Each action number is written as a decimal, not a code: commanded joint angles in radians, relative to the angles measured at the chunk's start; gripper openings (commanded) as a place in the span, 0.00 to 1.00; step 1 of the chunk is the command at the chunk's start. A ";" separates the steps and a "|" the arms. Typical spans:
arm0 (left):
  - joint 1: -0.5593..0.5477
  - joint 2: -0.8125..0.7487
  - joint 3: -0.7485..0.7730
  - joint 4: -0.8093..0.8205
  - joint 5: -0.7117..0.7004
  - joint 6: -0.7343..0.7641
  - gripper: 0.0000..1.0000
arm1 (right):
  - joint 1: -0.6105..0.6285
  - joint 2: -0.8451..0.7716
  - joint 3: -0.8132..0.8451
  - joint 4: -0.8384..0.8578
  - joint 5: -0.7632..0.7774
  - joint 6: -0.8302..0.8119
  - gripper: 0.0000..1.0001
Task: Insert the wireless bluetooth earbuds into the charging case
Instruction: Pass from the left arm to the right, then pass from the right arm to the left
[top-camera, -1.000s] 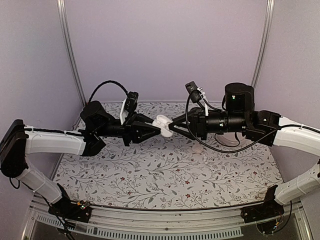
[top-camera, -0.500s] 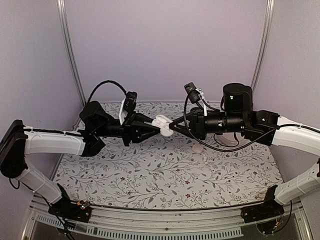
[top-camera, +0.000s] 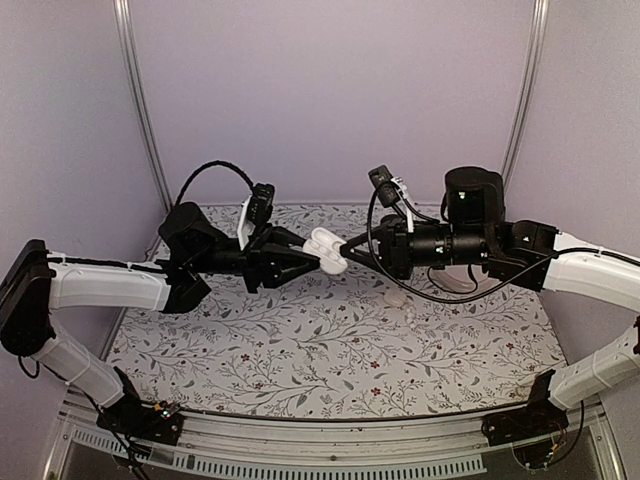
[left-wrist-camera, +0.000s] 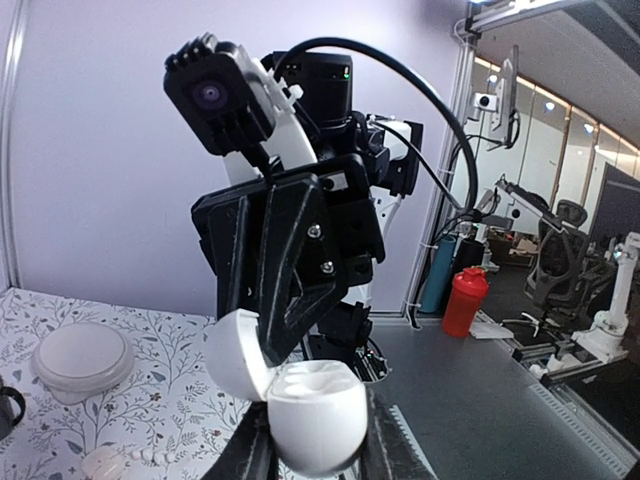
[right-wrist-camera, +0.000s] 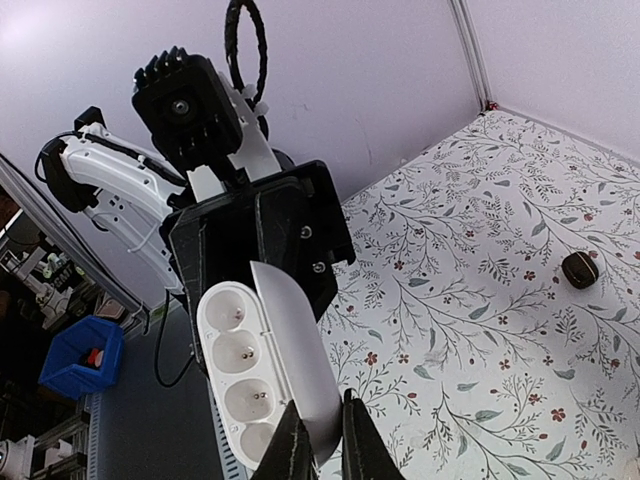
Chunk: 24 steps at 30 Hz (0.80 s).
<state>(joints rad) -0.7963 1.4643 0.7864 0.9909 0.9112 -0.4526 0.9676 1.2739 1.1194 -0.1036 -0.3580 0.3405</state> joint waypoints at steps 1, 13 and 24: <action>-0.006 -0.014 0.002 -0.020 0.006 0.009 0.31 | 0.001 -0.011 0.040 -0.003 0.005 -0.025 0.03; 0.000 -0.023 0.043 -0.206 0.021 0.068 0.51 | 0.002 -0.005 0.143 -0.204 0.108 -0.186 0.03; 0.016 0.013 0.123 -0.327 0.026 0.001 0.56 | 0.039 0.018 0.194 -0.317 0.278 -0.289 0.03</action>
<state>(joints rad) -0.7906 1.4647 0.8631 0.7341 0.9333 -0.4271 0.9821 1.2816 1.2755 -0.3729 -0.1749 0.1078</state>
